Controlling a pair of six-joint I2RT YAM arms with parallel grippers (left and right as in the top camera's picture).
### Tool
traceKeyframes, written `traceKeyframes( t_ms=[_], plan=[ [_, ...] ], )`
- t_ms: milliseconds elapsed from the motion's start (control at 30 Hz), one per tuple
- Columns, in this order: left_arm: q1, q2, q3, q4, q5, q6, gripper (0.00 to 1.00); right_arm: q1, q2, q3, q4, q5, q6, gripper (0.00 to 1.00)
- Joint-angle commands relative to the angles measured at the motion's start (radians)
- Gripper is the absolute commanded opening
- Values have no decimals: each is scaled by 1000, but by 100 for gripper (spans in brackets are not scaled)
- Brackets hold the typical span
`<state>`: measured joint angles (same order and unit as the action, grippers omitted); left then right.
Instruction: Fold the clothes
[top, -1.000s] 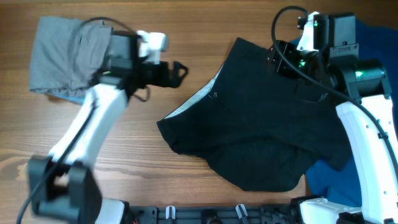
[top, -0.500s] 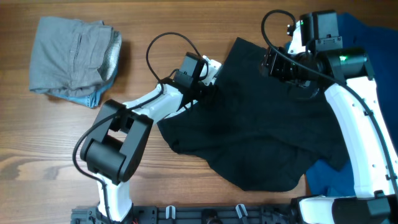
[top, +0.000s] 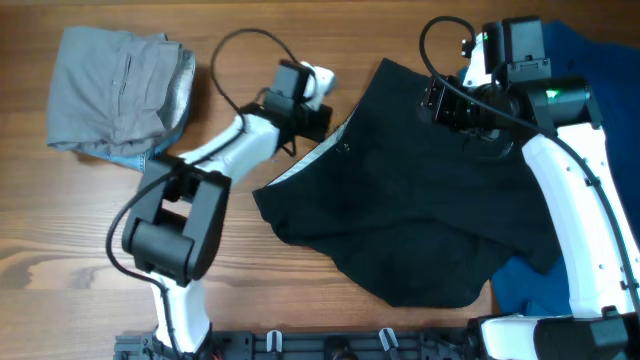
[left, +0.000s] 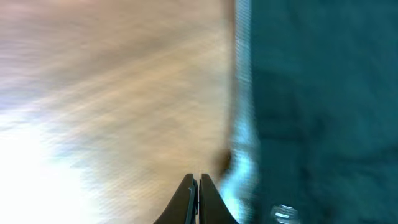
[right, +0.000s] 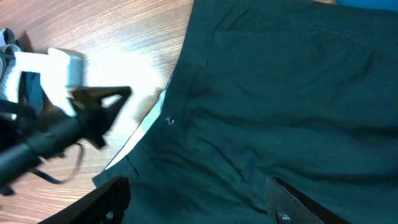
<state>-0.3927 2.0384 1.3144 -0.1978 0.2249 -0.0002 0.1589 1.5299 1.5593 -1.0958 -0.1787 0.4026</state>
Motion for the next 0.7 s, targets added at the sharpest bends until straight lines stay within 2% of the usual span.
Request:
traceKeyframes(
  t_ms=[0, 33, 67, 100, 167, 267, 400, 467, 600, 667],
  plan=[
    [100, 10, 10, -15, -87, -15, 4, -3, 6, -6, 3, 30, -10, 74],
    [130, 10, 10, -17, -77, -16, 5, -3, 6, -6, 3, 30, -11, 74],
    [159, 6, 10, -29, 13, -14, 36, -3, 6, -6, 3, 30, -11, 74],
    [167, 4, 10, -37, 84, -3, 54, -3, 6, -6, 3, 30, -10, 74],
    [161, 2, 10, -56, 242, 32, 75, -3, 8, -6, 5, 30, -10, 75],
    [84, 3, 10, -85, 283, 106, 84, -3, 8, -6, 2, 30, -10, 75],
    [-60, 16, 10, -84, 57, 144, 90, -3, 8, -6, 1, 29, -10, 75],
    [-97, 40, 10, -77, 14, 180, 90, -3, 8, -6, -3, 29, -10, 75],
    [-111, 114, 10, -39, -16, 175, 90, -3, 8, -6, -12, 29, -10, 75],
    [-111, 123, 10, -45, -16, 176, 77, -3, 8, -6, -14, 29, -10, 75]
  ],
)
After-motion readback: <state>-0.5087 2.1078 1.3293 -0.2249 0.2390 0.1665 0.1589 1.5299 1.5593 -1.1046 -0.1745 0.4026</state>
